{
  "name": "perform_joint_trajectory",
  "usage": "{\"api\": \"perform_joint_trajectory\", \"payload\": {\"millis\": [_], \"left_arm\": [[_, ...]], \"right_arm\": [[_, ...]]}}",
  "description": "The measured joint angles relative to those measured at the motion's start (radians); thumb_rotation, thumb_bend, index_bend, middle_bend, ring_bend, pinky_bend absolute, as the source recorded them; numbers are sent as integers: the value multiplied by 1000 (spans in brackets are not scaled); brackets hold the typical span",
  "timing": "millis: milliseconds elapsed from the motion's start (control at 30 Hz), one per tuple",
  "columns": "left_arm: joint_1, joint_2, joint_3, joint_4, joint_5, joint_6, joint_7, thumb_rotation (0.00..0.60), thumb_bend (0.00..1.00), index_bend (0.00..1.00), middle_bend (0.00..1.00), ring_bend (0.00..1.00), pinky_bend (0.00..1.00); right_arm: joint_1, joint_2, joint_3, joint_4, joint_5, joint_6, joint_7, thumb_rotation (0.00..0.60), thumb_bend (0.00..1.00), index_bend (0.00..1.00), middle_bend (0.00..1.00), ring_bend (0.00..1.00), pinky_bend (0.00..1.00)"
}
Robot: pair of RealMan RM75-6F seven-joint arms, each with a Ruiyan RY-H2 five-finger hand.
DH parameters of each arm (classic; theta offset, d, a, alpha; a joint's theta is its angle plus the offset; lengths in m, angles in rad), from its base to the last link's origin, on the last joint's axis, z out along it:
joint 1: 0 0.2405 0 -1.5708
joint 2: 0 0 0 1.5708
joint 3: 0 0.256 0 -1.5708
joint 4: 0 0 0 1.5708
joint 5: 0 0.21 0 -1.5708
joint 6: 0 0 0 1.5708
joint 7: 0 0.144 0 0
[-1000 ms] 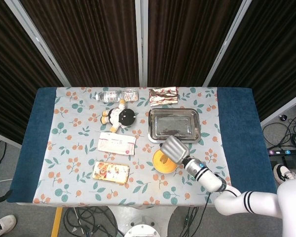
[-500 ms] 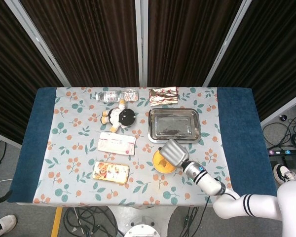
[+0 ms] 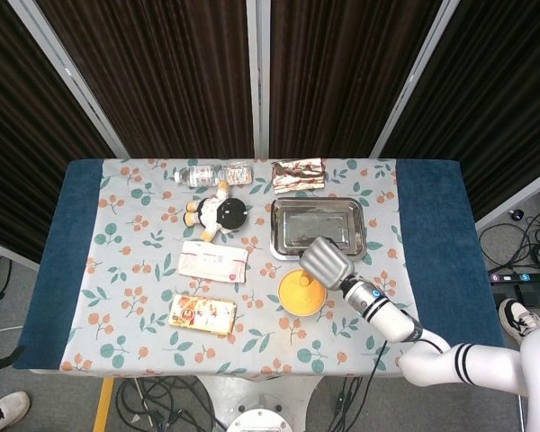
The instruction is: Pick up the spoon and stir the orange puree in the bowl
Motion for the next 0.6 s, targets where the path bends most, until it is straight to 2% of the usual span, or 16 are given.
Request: {"api": "perform_joint_trajectory", "payload": {"millis": [167, 600], "left_arm": [[2, 1, 0, -2, -3, 0, 0, 600, 60, 228, 122, 103, 134], [6, -4, 4, 9, -2, -1, -18, 600, 60, 229, 122, 103, 134]], "right_arm": [[27, 1, -12, 12, -52, -11, -71, 600, 400, 751, 1000, 1000, 1000], [24, -19, -28, -17, -96, -7, -108, 600, 400, 778, 1000, 1000, 1000]]}}
